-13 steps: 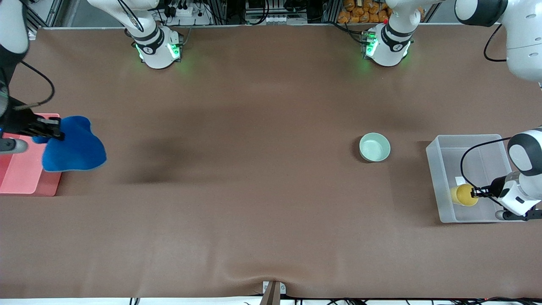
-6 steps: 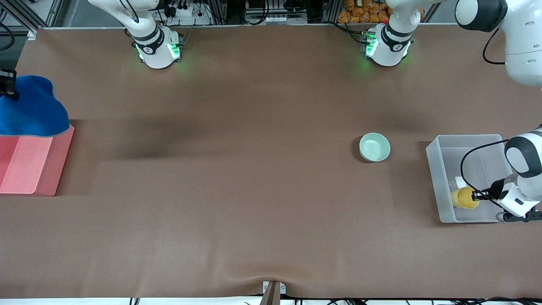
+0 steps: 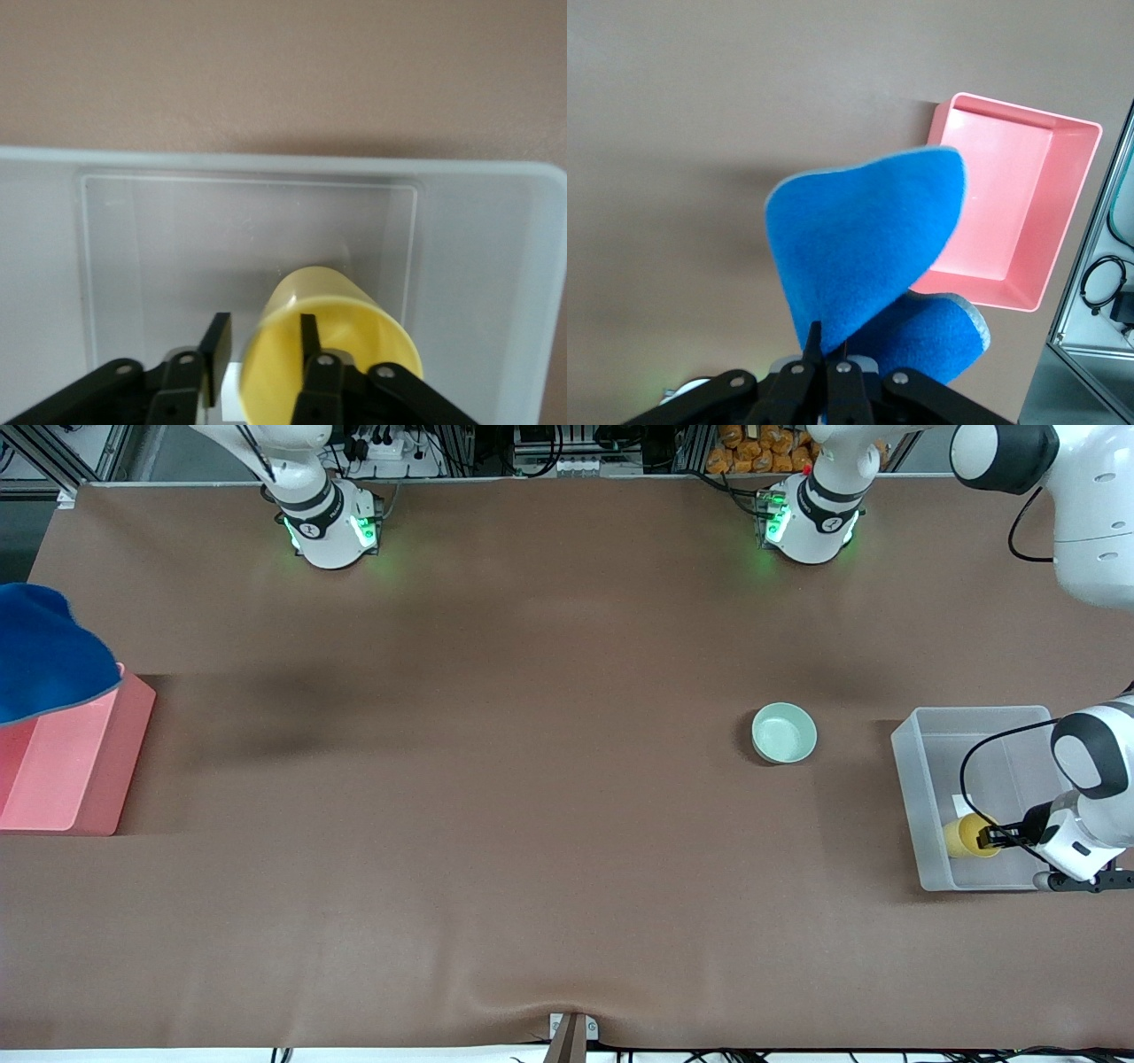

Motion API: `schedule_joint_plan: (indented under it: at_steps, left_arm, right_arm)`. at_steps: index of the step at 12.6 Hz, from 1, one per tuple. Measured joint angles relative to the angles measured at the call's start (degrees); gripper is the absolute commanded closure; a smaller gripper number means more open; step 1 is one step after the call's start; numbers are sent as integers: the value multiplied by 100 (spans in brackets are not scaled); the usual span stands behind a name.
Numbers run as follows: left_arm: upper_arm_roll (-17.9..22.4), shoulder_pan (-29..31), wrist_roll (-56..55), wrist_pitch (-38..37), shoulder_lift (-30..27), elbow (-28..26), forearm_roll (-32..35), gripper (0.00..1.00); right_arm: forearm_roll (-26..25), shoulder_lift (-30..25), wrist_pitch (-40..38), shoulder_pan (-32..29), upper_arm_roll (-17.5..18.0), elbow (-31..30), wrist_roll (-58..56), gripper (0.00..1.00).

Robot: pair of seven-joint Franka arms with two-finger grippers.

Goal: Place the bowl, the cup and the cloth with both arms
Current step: 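Lower the cup into the clear bin while the right gripper lifts the cloth, then move the left gripper to the green bowl while the right gripper carries the cloth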

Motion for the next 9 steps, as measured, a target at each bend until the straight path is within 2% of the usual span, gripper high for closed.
schedule_joint_plan:
  at_steps: [2, 4, 7, 8, 9]
  left_arm:
    - [8, 15, 8, -196, -67, 88, 10, 58]
    - [9, 14, 9, -609, -209, 248, 12, 53]
    - [-64, -21, 9, -1235, -649, 409, 12, 38]
    - [-131, -56, -9, -1361, -820, 409, 12, 23]
    - [-205, -142, -181, -1553, -978, 401, 12, 37]
  right_arm:
    - [0, 104, 81, -150, -7, -13, -264, 100]
    - [0, 118, 116, -161, 2, -44, -337, 100]
    - [-1, 118, 155, -161, 14, -50, -427, 100]
    - [-3, 120, 187, -169, 11, -61, -483, 100]
    - [-4, 126, 213, -204, 8, -71, -570, 100]
